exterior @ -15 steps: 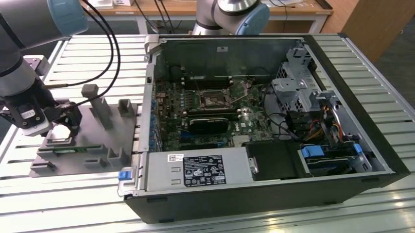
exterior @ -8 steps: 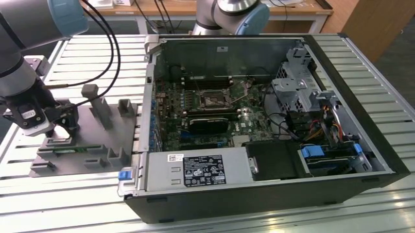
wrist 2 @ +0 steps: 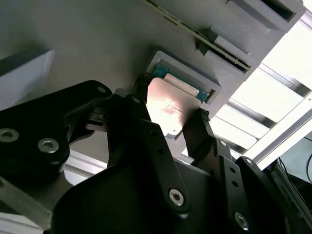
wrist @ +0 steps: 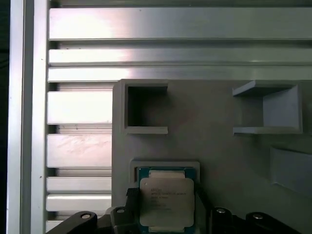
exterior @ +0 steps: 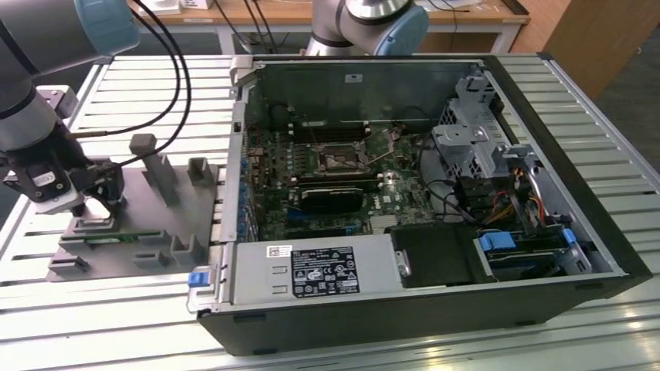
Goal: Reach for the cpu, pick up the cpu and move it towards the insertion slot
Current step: 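Pick up the cpu and move it towards the insertion slot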
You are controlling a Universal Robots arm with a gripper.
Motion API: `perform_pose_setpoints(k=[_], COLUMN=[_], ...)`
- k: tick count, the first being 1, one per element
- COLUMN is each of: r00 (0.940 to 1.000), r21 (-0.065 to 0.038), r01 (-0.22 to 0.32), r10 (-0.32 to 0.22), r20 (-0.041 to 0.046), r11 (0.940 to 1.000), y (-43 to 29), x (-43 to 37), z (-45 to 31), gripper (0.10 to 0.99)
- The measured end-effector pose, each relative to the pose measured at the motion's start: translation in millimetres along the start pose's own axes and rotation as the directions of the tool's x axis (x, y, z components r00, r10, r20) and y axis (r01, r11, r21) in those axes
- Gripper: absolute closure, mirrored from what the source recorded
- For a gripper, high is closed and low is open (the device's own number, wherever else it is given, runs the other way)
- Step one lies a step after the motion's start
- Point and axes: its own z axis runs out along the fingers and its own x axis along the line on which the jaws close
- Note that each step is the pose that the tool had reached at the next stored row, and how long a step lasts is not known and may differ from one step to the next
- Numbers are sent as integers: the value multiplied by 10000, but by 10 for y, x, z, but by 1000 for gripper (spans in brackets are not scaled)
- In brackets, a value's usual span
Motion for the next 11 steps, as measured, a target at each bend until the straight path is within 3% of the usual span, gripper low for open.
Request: perform_pose_setpoints(k=[4, 11], r00=[10000, 10000], r21=[-11, -11], r01=[-1, -1], r10=[1, 1], r20=[-1, -2], r11=[10000, 10000], y=[5, 17], x=[1, 1], z=[-124, -404], gripper=[545, 545])
